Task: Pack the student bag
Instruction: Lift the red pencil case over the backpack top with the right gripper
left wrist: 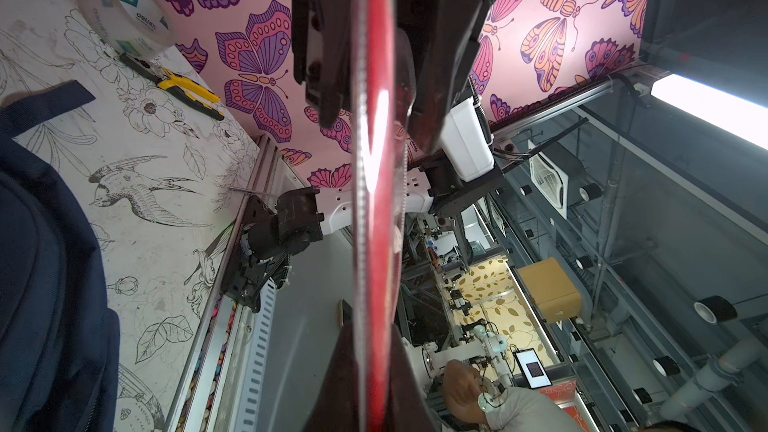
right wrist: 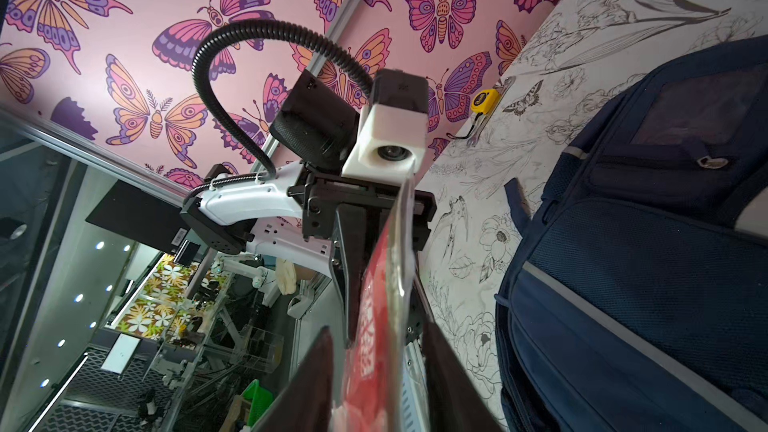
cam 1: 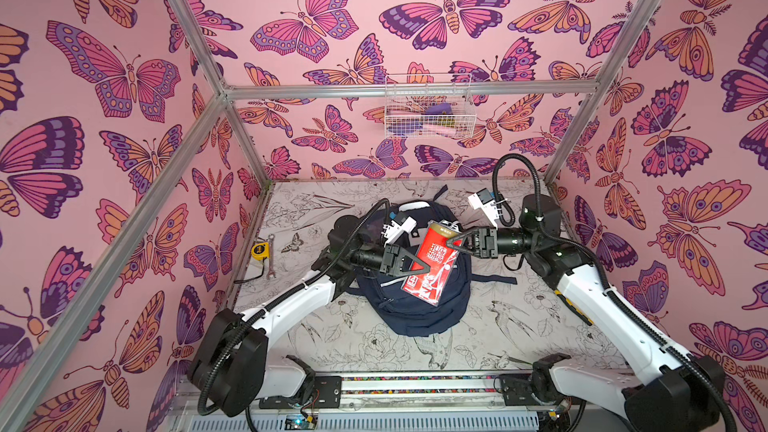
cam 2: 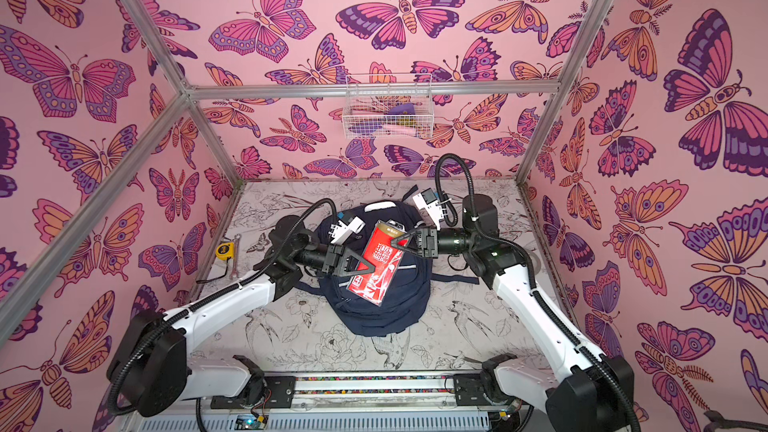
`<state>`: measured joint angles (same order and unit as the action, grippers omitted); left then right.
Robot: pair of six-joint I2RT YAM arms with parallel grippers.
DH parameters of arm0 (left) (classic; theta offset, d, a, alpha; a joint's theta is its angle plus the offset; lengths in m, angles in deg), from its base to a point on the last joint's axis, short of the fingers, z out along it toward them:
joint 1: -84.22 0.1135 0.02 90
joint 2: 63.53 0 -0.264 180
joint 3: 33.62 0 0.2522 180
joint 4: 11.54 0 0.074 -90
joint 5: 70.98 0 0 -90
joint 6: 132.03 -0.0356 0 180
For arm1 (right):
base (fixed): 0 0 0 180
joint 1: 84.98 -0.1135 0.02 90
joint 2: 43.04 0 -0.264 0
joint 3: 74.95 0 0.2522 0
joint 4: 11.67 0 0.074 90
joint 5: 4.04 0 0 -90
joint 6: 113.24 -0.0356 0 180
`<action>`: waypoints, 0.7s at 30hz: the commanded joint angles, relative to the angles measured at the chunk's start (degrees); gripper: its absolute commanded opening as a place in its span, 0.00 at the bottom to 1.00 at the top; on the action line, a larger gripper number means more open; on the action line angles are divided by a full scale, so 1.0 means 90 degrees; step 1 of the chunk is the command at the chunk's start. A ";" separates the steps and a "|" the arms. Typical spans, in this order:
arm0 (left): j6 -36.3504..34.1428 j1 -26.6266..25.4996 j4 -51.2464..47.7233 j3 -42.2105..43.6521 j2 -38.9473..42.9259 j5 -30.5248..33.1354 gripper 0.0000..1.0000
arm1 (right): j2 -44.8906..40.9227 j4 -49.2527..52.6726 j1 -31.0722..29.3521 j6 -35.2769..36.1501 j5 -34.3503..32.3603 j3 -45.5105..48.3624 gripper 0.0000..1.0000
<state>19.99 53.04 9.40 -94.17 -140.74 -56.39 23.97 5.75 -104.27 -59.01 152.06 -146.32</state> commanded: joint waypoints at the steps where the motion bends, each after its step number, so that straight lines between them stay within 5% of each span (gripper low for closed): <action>1: -0.0036 0.0022 0.0305 0.0061 -0.0077 -0.0227 0.00 | 0.0132 0.0069 -0.0044 0.0267 0.0077 -0.0300 0.06; 3: -0.0052 0.0112 0.0163 0.0036 -0.0117 -0.0105 0.01 | 0.0141 0.0219 -0.0041 0.0364 -0.0011 -0.0370 0.00; 6: -0.0417 0.0363 -0.0910 -0.0132 -0.0035 0.0479 0.54 | 0.0119 0.0924 -0.0030 0.0806 -0.0539 -0.0544 0.00; 8: -0.1076 0.0417 -0.1861 -0.0330 0.0219 0.0921 0.69 | 0.0148 0.1367 -0.0008 0.0988 -0.1013 -0.0667 0.00; 14: -0.2787 0.0439 -0.4534 -0.0788 0.1280 0.3198 0.80 | -0.0002 0.1048 0.0184 0.0116 -0.2415 -0.0498 0.00; 18: -0.2415 0.0413 -0.4553 -0.0293 0.1879 0.4441 0.82 | -0.0362 0.1096 0.0189 -0.0605 -0.4215 -0.0201 0.00; 21: -0.2074 0.0349 -0.4418 -0.0030 0.1876 0.4542 0.83 | -0.0668 0.0055 0.0210 -0.1633 -0.4301 0.0430 0.00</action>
<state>0.62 56.65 -26.77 -97.51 -122.80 -22.12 20.56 13.51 -102.72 -64.37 120.41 -145.86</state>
